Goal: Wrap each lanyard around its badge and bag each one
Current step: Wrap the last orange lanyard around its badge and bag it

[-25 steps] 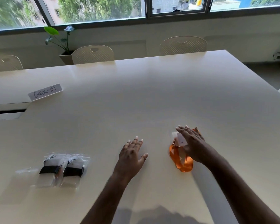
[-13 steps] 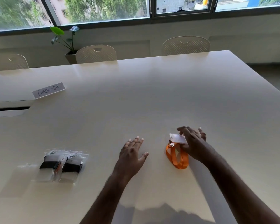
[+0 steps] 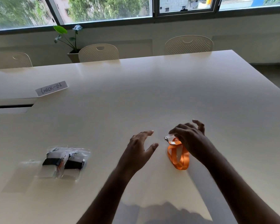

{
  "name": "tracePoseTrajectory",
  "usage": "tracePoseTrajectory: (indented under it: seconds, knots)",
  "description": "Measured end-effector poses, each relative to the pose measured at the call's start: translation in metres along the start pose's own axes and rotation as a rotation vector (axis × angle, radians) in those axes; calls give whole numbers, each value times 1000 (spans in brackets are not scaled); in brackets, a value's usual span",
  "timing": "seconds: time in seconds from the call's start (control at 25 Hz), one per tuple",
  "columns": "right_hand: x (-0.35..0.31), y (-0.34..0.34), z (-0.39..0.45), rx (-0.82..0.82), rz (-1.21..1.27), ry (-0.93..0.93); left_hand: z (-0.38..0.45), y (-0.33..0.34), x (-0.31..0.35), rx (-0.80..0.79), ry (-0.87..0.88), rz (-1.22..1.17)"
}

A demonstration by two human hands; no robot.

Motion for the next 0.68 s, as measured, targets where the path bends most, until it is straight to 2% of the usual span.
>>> tracePoseTrajectory:
  seconds: [0.16, 0.36, 0.48, 0.68]
  knots:
    - [-36, -8, 10, -1, 23, -144, 2, -1, 16, -10, 34, -22]
    - [-63, -8, 18, 21, 49, -233, 1, -17, 15, 103, 48, -14]
    - [-66, -6, 19, 29, 132, -178, -2, -26, 4, 141, -13, -81]
    - [-47, -2, 17, 113, 370, 75, -10, -27, -27, 147, -201, -451]
Point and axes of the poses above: each hand's wrist, its own z-axis towards the middle knuckle, its own y-axis out of the palm, x = y × z, the point moved 9 cm from there along z, towards the middle knuckle, and after that the axes turned 1 degree about z, right-handed, at the moved point
